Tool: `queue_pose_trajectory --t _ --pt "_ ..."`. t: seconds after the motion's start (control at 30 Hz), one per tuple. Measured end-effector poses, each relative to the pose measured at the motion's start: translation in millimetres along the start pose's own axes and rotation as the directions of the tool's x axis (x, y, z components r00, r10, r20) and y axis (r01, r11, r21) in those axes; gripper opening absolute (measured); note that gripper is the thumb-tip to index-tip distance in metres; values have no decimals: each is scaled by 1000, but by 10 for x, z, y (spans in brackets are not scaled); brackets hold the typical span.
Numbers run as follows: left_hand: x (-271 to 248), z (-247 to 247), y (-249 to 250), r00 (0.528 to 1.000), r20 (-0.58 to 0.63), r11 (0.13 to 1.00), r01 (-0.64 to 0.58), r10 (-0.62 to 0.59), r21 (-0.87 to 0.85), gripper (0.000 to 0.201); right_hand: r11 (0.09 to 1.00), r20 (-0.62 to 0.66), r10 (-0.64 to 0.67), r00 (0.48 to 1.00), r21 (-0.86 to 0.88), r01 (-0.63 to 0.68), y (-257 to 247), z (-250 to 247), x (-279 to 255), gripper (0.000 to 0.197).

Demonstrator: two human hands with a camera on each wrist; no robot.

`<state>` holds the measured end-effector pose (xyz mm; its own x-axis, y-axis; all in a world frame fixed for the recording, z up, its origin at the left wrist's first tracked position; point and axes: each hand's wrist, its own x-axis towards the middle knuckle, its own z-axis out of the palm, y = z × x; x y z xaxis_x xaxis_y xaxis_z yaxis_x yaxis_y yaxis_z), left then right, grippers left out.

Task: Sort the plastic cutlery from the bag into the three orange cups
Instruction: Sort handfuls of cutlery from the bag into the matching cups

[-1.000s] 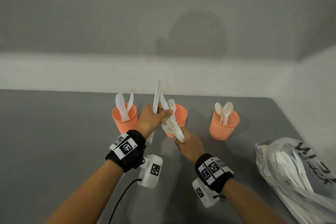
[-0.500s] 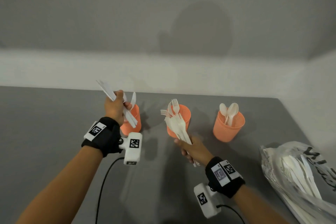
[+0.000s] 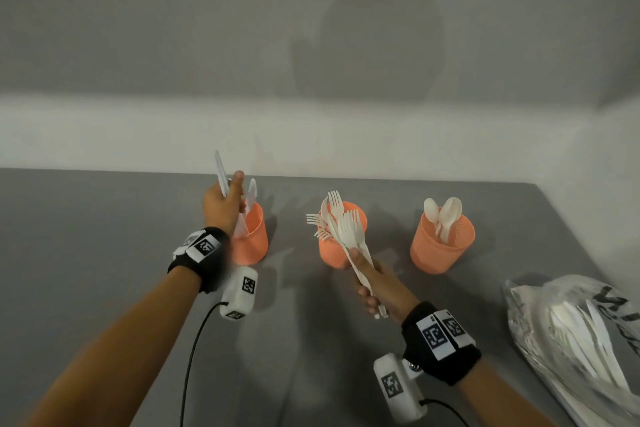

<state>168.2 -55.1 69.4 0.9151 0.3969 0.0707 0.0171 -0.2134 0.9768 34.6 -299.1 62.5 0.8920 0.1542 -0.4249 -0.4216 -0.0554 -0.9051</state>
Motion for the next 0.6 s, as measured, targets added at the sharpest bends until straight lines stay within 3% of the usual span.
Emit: queue_pose_trajectory --t 0.13,0.3,0.37,0.43,0.5,0.6 --pt "-65 -12 -214 997 35 988 -77 72 137 20 999 -4 9 1000 35 -9 20 16 19 41" --pt "-132 -57 -158 962 -37 921 -248 272 300 35 998 -6 -13 1000 61 13 43 53 14 36" --pt "-247 -58 -57 915 -97 891 -352 393 286 33 996 -11 -28 1000 89 29 33 55 -1 28" --pt "-449 -11 68 896 -121 898 -406 427 169 20 992 -24 -38 999 116 41 36 58 -6 25" --pt "-696 82 171 922 -43 923 -383 385 37 3 993 -51 -60 997 101 65 39 76 -16 24" --pt "-1064 308 136 934 263 968 -252 241 11 12 989 -162 -149 975 -30 146 68 124 -14 19"
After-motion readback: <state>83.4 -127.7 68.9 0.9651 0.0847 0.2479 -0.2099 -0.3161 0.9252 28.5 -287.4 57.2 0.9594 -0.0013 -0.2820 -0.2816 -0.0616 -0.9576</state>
